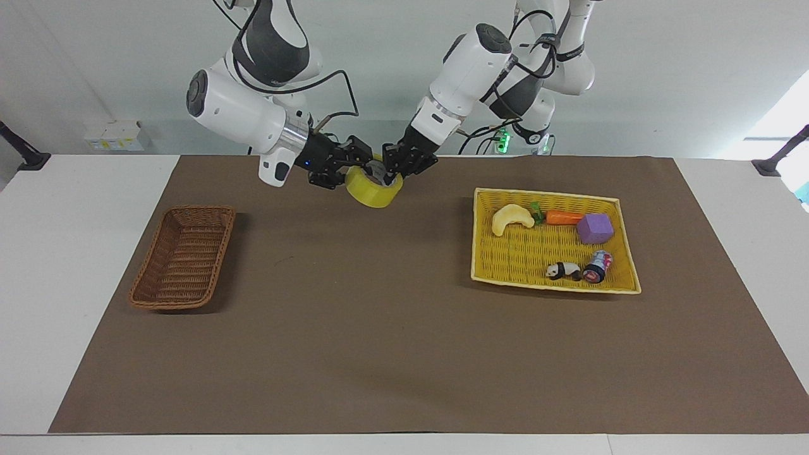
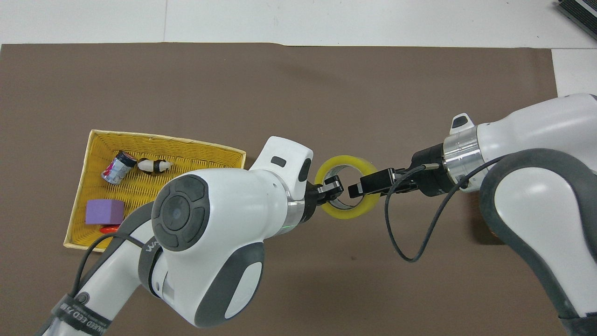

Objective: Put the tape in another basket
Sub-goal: 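Grasp the tape roll with the right gripper and open the left gripper, then carry the tape to the wicker basket while the left gripper withdraws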

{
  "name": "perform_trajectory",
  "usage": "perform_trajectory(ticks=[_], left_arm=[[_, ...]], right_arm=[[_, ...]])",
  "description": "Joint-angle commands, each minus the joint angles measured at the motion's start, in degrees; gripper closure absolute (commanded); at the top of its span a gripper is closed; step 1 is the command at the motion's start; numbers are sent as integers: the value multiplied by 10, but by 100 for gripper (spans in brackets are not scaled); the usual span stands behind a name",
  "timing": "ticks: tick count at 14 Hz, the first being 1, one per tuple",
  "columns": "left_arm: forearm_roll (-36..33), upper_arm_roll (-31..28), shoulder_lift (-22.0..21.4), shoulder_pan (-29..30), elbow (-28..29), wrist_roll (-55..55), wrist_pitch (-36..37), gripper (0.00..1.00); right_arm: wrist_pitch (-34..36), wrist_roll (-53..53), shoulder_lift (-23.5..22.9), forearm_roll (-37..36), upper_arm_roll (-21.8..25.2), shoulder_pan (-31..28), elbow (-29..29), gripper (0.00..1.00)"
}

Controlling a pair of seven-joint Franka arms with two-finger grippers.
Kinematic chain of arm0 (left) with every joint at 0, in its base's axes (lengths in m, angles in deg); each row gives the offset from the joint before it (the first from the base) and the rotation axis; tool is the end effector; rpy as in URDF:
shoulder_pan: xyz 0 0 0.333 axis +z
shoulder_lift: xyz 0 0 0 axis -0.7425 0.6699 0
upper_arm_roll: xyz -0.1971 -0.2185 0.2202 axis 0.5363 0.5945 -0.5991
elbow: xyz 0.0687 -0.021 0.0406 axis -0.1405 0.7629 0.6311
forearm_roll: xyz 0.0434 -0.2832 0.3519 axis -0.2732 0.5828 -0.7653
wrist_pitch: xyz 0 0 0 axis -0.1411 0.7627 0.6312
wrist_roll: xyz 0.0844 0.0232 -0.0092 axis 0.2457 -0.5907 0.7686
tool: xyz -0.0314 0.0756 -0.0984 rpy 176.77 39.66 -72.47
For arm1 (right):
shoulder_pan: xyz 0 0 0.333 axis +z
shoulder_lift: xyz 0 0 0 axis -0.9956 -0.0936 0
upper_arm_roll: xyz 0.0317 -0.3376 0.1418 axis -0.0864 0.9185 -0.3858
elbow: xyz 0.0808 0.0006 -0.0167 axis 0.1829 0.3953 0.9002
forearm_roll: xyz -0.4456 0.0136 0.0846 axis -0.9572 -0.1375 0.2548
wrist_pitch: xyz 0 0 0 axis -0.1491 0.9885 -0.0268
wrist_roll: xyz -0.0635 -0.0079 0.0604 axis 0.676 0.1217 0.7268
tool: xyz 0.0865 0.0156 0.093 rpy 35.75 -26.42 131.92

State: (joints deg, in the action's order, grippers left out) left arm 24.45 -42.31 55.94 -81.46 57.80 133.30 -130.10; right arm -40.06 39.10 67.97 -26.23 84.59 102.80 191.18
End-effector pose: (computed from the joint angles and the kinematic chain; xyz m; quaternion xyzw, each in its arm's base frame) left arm 0.4858 -0.4752 0.5448 0.9516 0.1545 -0.0020 0.2656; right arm 0.5832 0.1886 0.5275 -0.9286 -0.0585 0.0667 0.3604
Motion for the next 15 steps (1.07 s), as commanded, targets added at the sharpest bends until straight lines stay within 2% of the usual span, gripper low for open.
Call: perform_trajectory(ticks=[1, 2, 8, 12, 15], left_arm=[[9, -9, -9, -8, -9, 6, -2, 13], [6, -9, -11, -7, -11, 5, 0, 0], [14, -17, -44, 33, -10, 1, 27, 0], [13, -19, -45, 69, -11, -9, 80, 0], [8, -19, -47, 117, -10, -50, 116, 0]], right_arm=[[-13, -21, 1, 4, 3, -16, 8, 100], [-13, -23, 0, 4, 2, -24, 7, 100], [-7, -75, -4, -25, 3, -84, 6, 100], [-5, -88, -4, -67, 2, -166, 7, 100], [-7, -164, -38, -85, 4, -244, 4, 100]])
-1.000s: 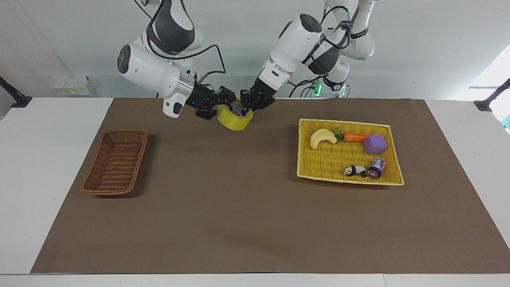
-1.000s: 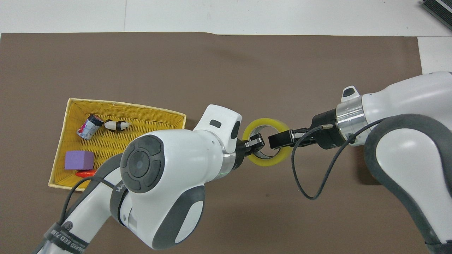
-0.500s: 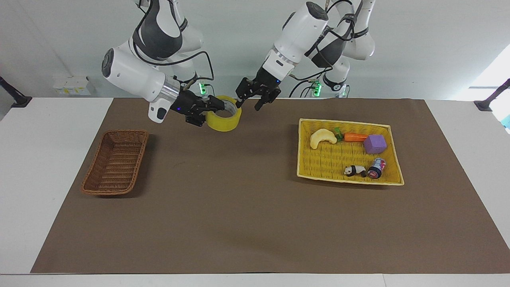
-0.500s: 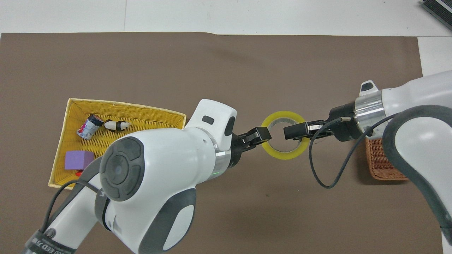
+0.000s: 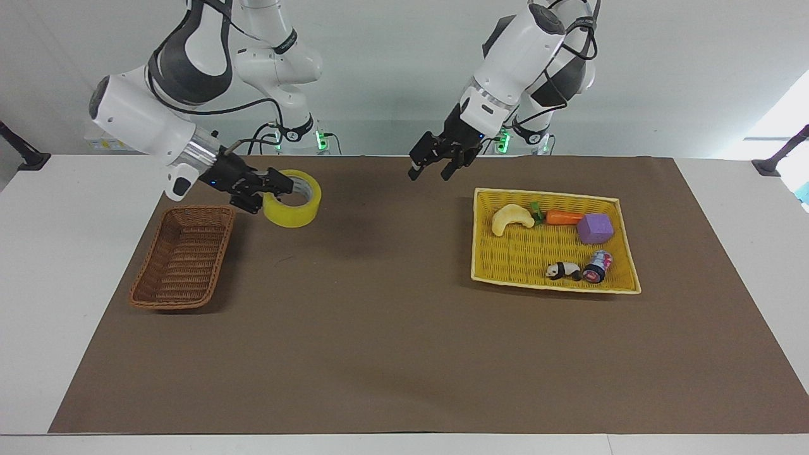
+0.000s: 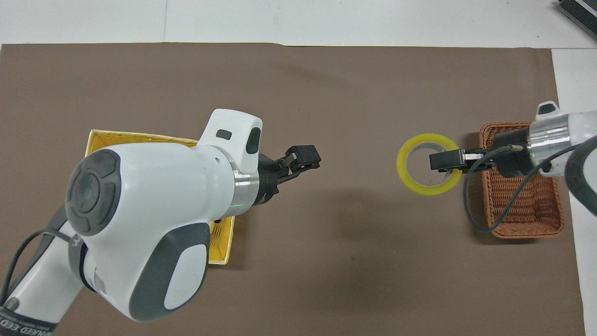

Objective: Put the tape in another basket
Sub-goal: 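Carry the tape to the wicker basket while the left gripper withdraws, then lower the tape into the wicker basket and open the right gripper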

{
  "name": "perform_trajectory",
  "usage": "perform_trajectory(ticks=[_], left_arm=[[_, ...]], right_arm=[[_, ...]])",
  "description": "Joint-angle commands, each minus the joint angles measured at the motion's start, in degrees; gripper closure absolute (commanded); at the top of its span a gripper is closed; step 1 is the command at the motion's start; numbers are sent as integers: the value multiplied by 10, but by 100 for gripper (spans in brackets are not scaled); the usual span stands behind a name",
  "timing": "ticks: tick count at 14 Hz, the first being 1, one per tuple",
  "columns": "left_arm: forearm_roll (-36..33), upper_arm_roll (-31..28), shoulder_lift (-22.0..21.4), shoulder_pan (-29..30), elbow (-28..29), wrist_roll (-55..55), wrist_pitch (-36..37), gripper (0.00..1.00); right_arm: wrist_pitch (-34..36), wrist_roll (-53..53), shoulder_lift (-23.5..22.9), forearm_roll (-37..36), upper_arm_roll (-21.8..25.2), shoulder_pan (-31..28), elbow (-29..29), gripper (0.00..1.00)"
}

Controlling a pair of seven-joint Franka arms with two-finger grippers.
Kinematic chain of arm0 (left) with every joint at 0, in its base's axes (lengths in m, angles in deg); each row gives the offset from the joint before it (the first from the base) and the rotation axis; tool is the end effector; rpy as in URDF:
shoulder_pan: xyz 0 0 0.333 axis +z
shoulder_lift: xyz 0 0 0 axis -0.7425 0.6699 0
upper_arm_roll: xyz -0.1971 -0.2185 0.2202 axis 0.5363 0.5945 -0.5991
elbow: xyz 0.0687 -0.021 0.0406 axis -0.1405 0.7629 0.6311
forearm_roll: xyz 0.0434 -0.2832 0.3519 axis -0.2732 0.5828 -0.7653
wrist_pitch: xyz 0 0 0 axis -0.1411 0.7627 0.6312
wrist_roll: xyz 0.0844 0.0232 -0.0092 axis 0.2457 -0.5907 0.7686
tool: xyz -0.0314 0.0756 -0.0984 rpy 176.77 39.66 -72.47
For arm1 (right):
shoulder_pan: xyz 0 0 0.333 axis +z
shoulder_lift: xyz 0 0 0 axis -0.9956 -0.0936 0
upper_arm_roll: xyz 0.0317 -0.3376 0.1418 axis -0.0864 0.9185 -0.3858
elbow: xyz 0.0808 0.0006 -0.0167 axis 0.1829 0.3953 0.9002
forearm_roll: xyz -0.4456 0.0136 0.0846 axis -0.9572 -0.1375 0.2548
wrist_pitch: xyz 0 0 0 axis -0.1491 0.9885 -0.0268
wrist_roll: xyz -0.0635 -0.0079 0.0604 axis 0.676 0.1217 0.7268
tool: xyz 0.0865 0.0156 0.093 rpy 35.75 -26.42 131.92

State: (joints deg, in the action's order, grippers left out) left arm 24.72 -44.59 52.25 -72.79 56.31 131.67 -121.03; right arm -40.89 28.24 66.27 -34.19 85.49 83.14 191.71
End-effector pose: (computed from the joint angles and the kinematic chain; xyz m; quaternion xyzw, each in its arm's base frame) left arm 0.5398 -0.3715 0.5841 0.9453 0.2089 -0.0038 0.2504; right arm 0.6124 -0.0402 0.4961 -0.9529 0.0093 -0.0043 0.3031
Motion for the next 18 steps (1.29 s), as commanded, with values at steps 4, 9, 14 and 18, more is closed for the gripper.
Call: perform_trajectory(ticks=[4, 9, 14, 18], left_arm=[[-1, 4, -6, 100, 4, -213, 56, 0], [-110, 0, -7, 165, -2, -372, 150, 0], [-179, -1, 1, 219, -52, -462, 228, 0], [-211, -5, 13, 253, -98, -499, 292, 0]], right_arm=[[-6, -93, -71, -78, 2, -88, -40, 100], [-11, -253, -176, -82, 2, -194, -68, 100], [-19, -255, -184, -83, 2, -194, -74, 100], [-42, -256, -193, -98, 2, -189, -73, 100]])
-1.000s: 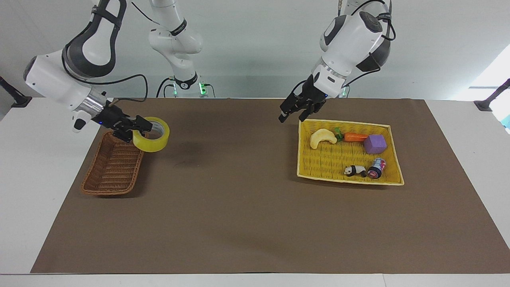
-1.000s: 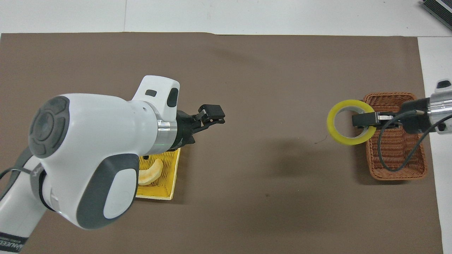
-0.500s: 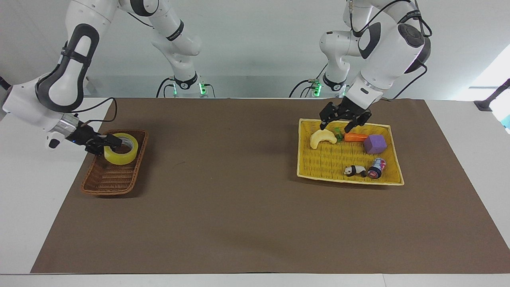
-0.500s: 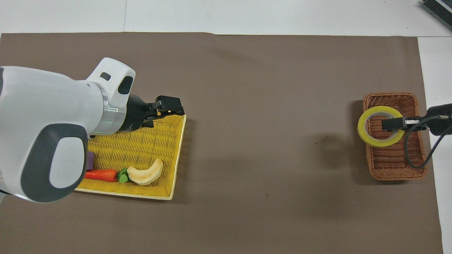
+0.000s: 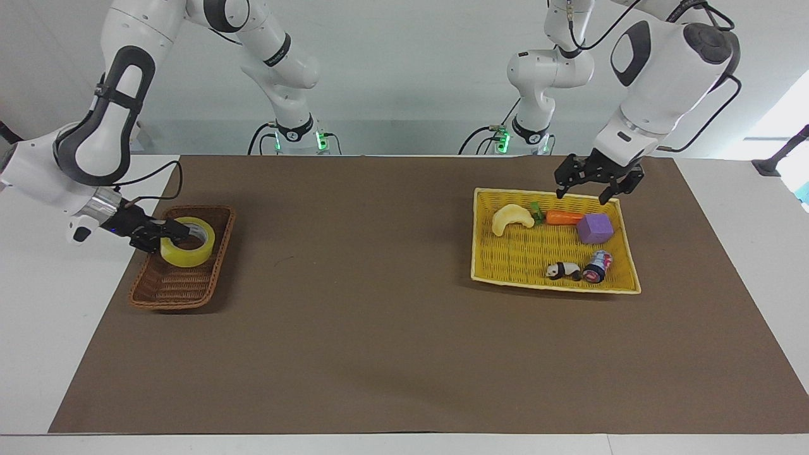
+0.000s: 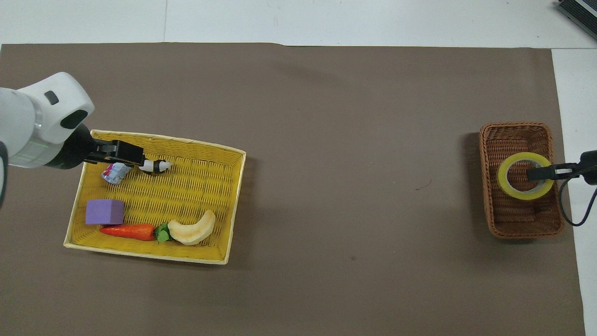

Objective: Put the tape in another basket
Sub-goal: 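Lower the tape into the wicker basket and open the right gripper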

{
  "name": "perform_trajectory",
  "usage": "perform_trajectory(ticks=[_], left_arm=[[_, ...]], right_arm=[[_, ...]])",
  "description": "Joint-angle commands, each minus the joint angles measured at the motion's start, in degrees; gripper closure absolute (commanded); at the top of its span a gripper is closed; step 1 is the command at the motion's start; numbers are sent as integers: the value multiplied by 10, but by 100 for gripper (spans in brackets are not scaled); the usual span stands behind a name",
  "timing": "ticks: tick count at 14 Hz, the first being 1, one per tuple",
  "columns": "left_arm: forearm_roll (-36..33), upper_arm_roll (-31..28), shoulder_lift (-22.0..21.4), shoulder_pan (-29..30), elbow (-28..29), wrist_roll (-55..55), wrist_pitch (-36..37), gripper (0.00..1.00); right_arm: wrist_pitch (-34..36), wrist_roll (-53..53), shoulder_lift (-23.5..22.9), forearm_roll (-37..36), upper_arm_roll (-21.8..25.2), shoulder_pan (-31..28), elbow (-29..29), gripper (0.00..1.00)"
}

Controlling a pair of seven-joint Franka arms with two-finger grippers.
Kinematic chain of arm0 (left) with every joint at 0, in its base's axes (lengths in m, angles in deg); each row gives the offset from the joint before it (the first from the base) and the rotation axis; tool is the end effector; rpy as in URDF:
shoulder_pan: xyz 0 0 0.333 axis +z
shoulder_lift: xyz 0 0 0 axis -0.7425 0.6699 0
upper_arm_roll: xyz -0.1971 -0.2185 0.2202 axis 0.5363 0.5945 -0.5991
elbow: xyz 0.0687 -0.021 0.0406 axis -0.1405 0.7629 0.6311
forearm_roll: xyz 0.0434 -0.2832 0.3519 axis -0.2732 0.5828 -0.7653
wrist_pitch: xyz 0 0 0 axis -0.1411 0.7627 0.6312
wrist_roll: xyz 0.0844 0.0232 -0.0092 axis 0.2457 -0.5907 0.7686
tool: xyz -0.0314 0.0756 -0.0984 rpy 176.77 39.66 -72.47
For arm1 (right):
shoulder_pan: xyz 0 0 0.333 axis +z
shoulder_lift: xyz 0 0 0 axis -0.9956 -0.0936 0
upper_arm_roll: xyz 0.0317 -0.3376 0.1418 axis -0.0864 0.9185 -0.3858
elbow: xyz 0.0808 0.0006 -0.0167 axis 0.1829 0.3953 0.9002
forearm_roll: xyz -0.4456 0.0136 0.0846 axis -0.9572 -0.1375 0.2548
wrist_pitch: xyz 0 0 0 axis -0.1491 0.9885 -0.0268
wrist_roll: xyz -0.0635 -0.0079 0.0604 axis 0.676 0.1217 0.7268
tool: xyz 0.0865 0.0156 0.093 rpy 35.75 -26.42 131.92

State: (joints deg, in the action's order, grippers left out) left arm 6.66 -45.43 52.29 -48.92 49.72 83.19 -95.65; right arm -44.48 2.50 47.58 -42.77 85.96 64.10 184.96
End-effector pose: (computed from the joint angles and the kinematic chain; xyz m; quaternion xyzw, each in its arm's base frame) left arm 0.6102 -0.0952 0.5964 0.9959 -0.0701 -0.0060 0.0561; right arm 0.6137 -0.2829 0.3398 -0.9709 -0.0367 -0.0033 0.2366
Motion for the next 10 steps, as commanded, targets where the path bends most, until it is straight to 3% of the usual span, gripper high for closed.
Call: perform_trajectory(ticks=[1, 4, 5, 6, 7, 8, 10], left_arm=[[-39, 4, 18, 19, -50, -41, 60, 0], [-51, 1, 20, 20, -91, -61, 92, 0], [-59, 2, 16, 20, -93, -56, 111, 0], [-58, 1, 16, 21, -93, -44, 129, 0], [-57, 2, 18, 22, -102, -4, 132, 0], [-56, 3, 19, 21, -110, 24, 134, 0], [-62, 3, 20, 20, -118, 24, 139, 0]], right_arm=[[-8, 1, -9, -13, -3, 2, -5, 100], [-10, 8, -9, -13, -3, 7, 1, 100], [-16, 9, -8, -16, -3, 7, 4, 89], [-25, 9, -9, -16, -3, 8, 4, 49], [-29, 10, -9, -16, -3, 8, 5, 15], [-31, 12, -9, -16, -3, 8, 5, 0], [-46, 31, -9, -7, -4, 6, 3, 0]])
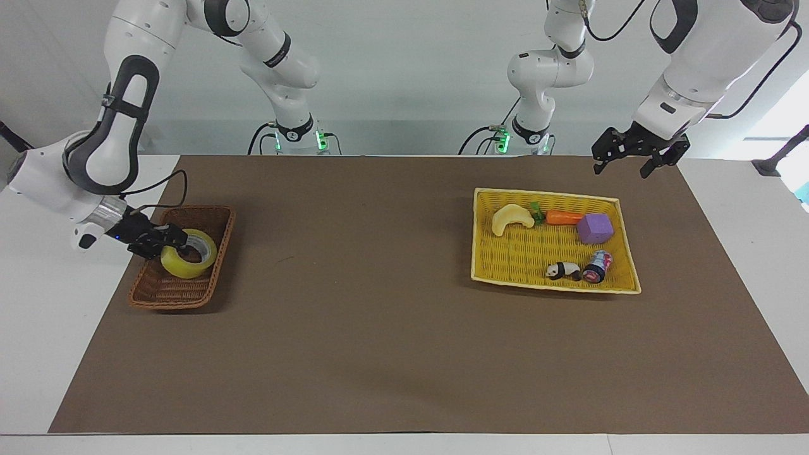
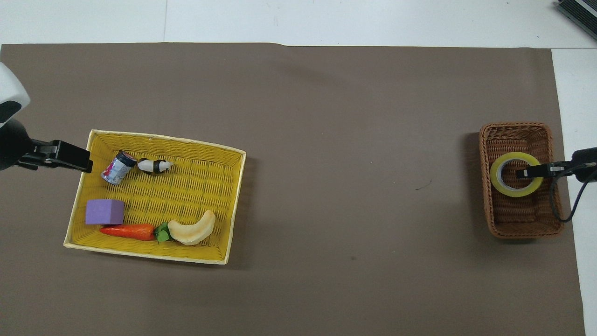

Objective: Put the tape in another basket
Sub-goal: 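Lower the tape into the wicker basket and open the right gripper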

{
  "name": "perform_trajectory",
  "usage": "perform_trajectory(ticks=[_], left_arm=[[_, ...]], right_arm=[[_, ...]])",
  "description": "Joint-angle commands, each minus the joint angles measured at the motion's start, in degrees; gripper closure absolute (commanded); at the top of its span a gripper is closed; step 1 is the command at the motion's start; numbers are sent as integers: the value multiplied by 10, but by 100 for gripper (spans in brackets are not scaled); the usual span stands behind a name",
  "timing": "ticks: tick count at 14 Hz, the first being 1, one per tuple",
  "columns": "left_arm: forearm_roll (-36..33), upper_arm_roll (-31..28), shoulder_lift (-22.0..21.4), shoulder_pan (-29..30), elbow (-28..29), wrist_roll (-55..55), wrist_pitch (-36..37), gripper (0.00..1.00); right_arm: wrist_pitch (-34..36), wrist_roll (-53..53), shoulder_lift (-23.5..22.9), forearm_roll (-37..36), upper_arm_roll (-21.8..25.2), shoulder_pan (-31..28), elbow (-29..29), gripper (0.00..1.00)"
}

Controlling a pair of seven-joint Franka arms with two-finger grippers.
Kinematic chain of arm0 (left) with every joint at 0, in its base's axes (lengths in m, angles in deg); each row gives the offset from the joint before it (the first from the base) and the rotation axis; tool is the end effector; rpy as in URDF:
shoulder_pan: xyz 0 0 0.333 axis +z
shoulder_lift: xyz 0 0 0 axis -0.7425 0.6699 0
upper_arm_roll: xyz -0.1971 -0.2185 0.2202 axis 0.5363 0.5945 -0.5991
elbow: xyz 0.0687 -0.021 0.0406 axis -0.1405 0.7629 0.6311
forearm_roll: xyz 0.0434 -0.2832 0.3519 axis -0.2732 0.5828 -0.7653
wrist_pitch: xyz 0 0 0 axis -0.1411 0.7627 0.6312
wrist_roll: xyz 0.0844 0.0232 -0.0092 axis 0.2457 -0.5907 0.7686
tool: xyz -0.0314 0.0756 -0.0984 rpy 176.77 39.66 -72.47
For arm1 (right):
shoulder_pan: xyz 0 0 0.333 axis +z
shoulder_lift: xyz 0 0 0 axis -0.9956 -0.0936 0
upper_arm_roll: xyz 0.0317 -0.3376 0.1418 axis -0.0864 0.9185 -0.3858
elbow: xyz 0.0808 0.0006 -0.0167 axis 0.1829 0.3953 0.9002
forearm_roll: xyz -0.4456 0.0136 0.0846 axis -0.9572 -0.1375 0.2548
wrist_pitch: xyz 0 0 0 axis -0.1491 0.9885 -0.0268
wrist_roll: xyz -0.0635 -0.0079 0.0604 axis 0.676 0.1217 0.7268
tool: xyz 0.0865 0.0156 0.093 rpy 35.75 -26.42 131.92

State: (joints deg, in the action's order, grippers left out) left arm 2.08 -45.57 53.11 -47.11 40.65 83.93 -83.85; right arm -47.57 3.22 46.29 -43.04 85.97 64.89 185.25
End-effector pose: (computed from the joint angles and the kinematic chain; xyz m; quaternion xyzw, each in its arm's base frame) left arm 0.6031 -0.0643 0.6543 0.9978 -0.0550 -0.0346 0.0162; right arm 0.6210 -0.2802 0.3242 -0.9744 -0.0306 -0.0060 0.2226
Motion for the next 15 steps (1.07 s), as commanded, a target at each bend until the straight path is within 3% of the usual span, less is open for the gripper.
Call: perform_trajectory(ticks=[1, 4, 9, 13, 15], left_arm=[[-15, 5, 6, 0, -20, 13, 16, 0], [-16, 1, 9, 2, -29, 3, 45, 0], [-16, 1, -1, 1, -23, -47, 39, 0], [-14, 1, -14, 2, -25, -49, 34, 0], [-14, 1, -19, 2, -25, -49, 35, 0]], right_arm=[[-25, 34, 3, -1, -4, -3, -2, 0], [-85, 52, -3, -8, -10, -1, -13, 0], [-149, 88, 16, -27, -9, 74, -69, 0], [-147, 209, 61, -145, -11, 132, -68, 0], [-139, 272, 76, -168, -11, 152, -66, 0]])
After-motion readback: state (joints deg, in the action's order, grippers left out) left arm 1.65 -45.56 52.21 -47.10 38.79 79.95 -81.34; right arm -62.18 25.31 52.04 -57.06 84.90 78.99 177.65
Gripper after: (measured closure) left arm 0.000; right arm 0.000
